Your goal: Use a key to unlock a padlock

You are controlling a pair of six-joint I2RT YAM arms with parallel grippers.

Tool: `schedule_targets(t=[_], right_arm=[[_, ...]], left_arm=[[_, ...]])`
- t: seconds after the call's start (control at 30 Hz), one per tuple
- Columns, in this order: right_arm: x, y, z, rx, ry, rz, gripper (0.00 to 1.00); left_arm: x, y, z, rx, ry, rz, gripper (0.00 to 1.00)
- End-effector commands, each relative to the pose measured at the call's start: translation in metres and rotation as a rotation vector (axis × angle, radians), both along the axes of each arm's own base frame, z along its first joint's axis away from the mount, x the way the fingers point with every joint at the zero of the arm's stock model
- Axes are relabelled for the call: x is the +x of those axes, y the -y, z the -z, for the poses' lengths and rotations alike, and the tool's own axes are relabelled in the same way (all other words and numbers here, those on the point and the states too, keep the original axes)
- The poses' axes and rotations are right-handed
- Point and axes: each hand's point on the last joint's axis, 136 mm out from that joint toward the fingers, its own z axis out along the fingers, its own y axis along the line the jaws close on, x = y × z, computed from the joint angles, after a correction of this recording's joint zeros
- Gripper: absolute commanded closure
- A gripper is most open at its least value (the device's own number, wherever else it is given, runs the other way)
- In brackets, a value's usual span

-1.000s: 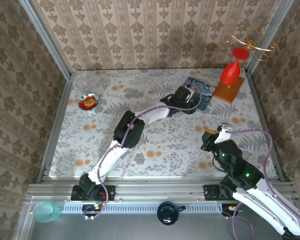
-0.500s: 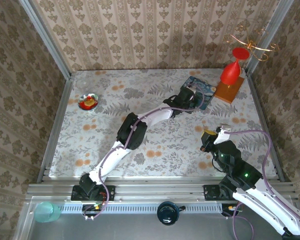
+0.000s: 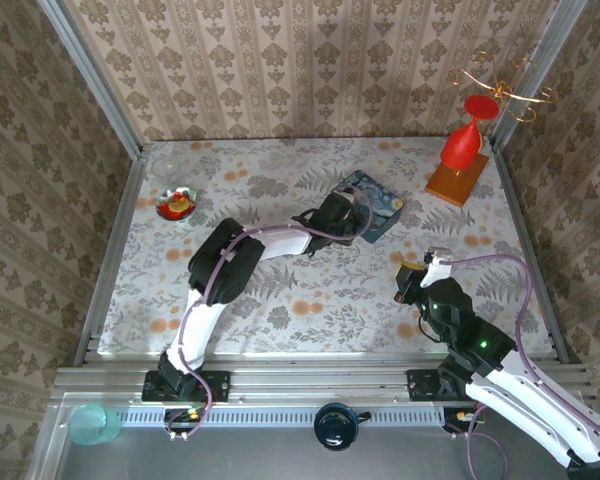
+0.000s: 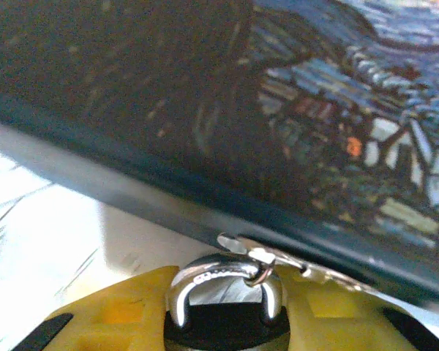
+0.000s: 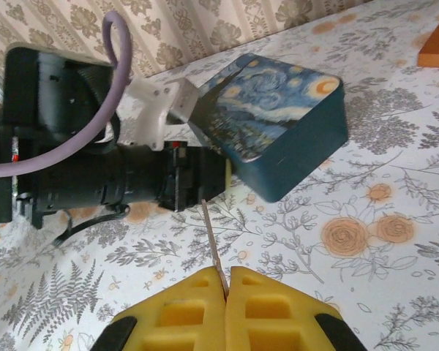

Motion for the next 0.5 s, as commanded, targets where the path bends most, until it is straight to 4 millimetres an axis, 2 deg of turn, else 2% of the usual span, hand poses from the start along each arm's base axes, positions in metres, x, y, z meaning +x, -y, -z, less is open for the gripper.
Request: schedule_targets(t=[0.0, 0.23, 0.4, 0.47], right_arm=[[0.002, -0.008, -0.003, 0.036, 0.009, -0.025, 1.0], [0.005, -0.031, 0.004, 0.041, -0.014, -0.128, 1.0], [0.007, -0.041, 0.005, 0.035, -0.025, -0.167, 1.0], [0.007, -0.042, 0.006, 0.037, -0.028, -0.17, 1.0]], left_arm=[[0.008, -0.028, -0.029, -0.07, 0.047, -0.102, 0.75], [-0.007, -0.097, -0.036, -0.05, 0.057, -0.216, 0.75], [-0.025, -0.142, -0.028, -0.012, 0.051, -0.321, 0.75], [-0.034, -0.151, -0.022, -0.011, 0.043, -0.357, 0.75]])
